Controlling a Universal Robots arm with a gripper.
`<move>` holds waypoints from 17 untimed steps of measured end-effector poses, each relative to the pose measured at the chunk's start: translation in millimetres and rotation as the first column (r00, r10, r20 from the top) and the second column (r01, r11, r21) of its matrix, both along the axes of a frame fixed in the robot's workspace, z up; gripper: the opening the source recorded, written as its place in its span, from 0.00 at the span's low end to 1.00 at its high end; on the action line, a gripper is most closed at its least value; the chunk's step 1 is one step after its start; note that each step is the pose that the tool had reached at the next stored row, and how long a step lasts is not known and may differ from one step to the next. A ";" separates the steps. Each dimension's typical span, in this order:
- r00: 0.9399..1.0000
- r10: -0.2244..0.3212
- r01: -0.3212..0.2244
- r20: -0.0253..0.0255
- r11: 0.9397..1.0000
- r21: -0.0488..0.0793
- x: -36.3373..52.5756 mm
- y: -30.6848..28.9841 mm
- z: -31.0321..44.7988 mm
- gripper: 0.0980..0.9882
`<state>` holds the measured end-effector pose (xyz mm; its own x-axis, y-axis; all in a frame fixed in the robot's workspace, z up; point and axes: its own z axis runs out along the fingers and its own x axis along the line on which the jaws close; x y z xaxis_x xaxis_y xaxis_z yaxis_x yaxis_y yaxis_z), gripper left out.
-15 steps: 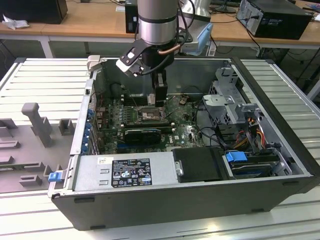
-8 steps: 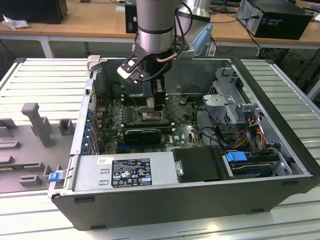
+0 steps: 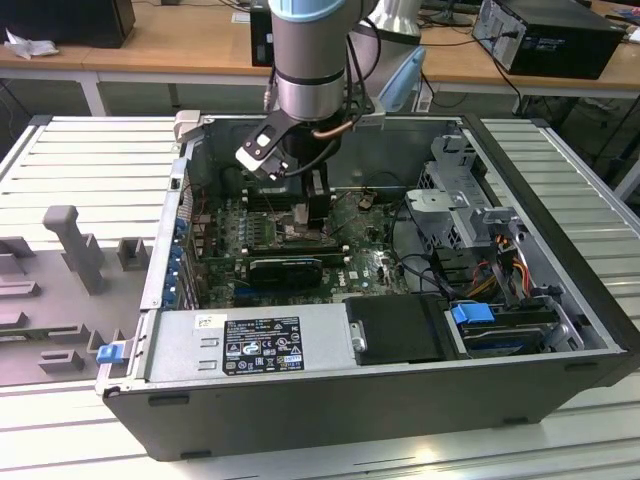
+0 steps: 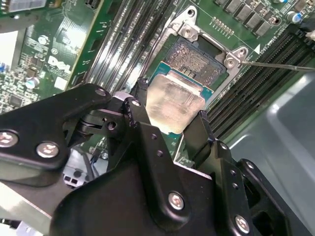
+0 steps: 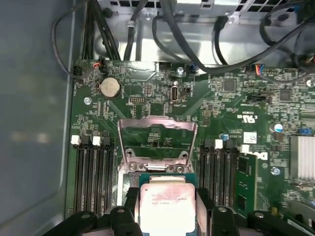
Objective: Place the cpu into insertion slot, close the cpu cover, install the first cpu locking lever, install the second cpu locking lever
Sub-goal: 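Place the cpu into insertion slot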
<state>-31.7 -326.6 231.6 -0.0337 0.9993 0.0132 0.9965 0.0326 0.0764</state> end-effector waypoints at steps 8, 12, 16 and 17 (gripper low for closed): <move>1.000 0.000 0.000 0.000 1.000 0.000 -10.5 4.3 -13.9 0.50; 0.999 -0.043 0.043 -0.003 0.999 0.000 -11.9 5.4 -20.0 0.50; 0.999 -0.046 0.046 -0.009 0.999 -0.001 -11.9 7.4 -25.2 0.50; 0.999 -0.046 0.046 -0.011 0.999 -0.001 -11.8 7.5 -26.1 0.50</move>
<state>-43.5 -319.1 205.5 0.0121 0.9998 0.0128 0.9978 -0.0130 0.0656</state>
